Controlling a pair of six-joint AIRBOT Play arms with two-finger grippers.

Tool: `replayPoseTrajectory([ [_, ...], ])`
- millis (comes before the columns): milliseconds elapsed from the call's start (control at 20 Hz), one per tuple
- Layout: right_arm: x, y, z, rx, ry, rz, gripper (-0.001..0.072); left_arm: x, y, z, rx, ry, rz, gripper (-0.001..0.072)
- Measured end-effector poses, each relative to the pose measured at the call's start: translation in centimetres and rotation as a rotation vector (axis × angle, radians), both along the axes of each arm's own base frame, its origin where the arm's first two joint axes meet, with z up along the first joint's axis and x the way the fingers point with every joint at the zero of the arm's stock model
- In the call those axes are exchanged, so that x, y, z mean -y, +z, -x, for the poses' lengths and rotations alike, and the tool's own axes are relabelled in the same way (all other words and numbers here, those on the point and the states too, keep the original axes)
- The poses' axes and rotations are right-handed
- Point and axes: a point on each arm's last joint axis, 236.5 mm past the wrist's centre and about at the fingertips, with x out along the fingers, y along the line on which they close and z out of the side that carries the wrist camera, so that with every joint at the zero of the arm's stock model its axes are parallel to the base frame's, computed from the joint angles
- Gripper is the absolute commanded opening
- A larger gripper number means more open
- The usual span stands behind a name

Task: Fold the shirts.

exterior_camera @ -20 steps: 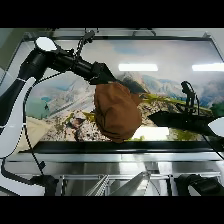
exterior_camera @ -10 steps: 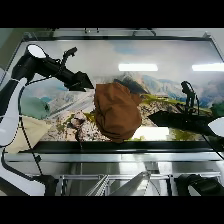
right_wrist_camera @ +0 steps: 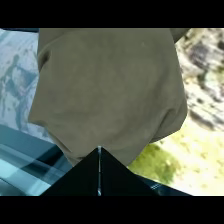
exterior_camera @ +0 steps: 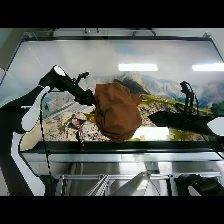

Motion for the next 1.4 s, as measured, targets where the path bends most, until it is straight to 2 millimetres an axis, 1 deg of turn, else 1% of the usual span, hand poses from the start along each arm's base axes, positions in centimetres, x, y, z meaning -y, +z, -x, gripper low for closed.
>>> replayPoseTrajectory([
  [50,-0.1,-0.3,0.2,-0.020,0.001,-0.002,0.0374,0.4,0.0,-0.2,0.008,0.004,0.019,0.0334],
  [100,-0.1,-0.7,0.4,-0.049,-0.002,-0.006,0.0286,0.6,-0.1,-0.5,0.017,0.010,0.036,0.0335],
  [150,-0.2,-1.2,0.7,-0.077,-0.006,-0.008,0.0286,0.7,-0.1,-0.7,0.022,0.016,0.045,0.0335],
  [200,-0.1,-1.7,0.9,-0.107,-0.012,-0.006,0.0328,0.7,-0.2,-1.0,0.029,0.024,0.054,0.0334],
  [250,0.1,-2.4,1.1,-0.141,-0.023,0.000,0.0394,0.8,-0.1,-1.2,0.034,0.030,0.063,0.0334],
  [300,0.4,-3.2,1.2,-0.172,-0.036,0.012,0.0391,0.9,-0.1,-1.5,0.041,0.040,0.071,0.0332],
  [350,0.9,-3.9,1.2,-0.196,-0.053,0.023,0.0391,1.1,0.0,-1.8,0.051,0.048,0.083,0.0234],
  [400,1.4,-4.7,1.2,-0.225,-0.071,0.033,0.0392,1.4,0.0,-2.2,0.065,0.059,0.094,0.0002],
  [450,2.0,-5.4,1.1,-0.254,-0.093,0.039,0.0402,1.9,0.3,-2.3,0.071,0.060,0.111,0.0021],
  [500,2.6,-6.3,0.9,-0.282,-0.117,0.045,0.0476,2.4,0.6,-2.3,0.078,0.058,0.127,0.0021],
  [650,4.3,-9.1,0.3,-0.364,-0.173,0.063,0.0478,3.3,0.9,-2.4,0.093,0.055,0.150,0.0021],
  [700,4.4,-10.1,0.0,-0.381,-0.177,0.065,0.0478,3.4,1.0,-2.4,0.095,0.053,0.154,0.0020],
  [800,4.1,-12.0,-0.4,-0.410,-0.165,0.049,0.0476,3.6,1.2,-2.1,0.087,0.042,0.165,0.0020],
  [850,3.7,-13.0,-0.6,-0.421,-0.153,0.032,0.0447,3.7,1.3,-2.0,0.083,0.039,0.169,0.0020],
  [900,3.0,-13.6,-0.8,-0.435,-0.145,-0.006,0.0362,3.7,1.3,-1.8,0.078,0.035,0.171,0.0020],
  [1050,0.8,-14.7,-1.6,-0.430,-0.100,-0.111,0.0359,3.7,1.5,-1.5,0.065,0.027,0.179,0.0019],
  [1100,0.1,-14.8,-1.9,-0.423,-0.091,-0.148,0.0219,3.6,1.6,-1.4,0.062,0.025,0.180,0.0019],
  [1150,-0.2,-15.1,-2.1,-0.412,-0.079,-0.161,0.0020,3.6,1.7,-1.4,0.060,0.027,0.185,0.0018],
  [1200,-0.6,-15.1,-2.3,-0.402,-0.071,-0.179,0.0019,3.7,2.0,-1.5,0.058,0.031,0.197,0.0017],
  [1250,-0.7,-14.8,-2.6,-0.376,-0.046,-0.183,0.0019,3.7,2.9,-1.8,0.062,0.046,0.221,0.0017],
  [1300,-1.0,-14.2,-3.0,-0.358,-0.029,-0.204,0.0018,3.6,4.0,-2.2,0.074,0.061,0.244,0.0015],
  [1350,-1.2,-12.8,-3.8,-0.328,-0.015,-0.240,0.0018,3.2,5.7,-2.9,0.099,0.083,0.269,0.0012],
  [1400,-1.1,-10.9,-4.7,-0.287,0.002,-0.271,0.0018,2.5,7.6,-3.5,0.136,0.103,0.285,0.0012],
])
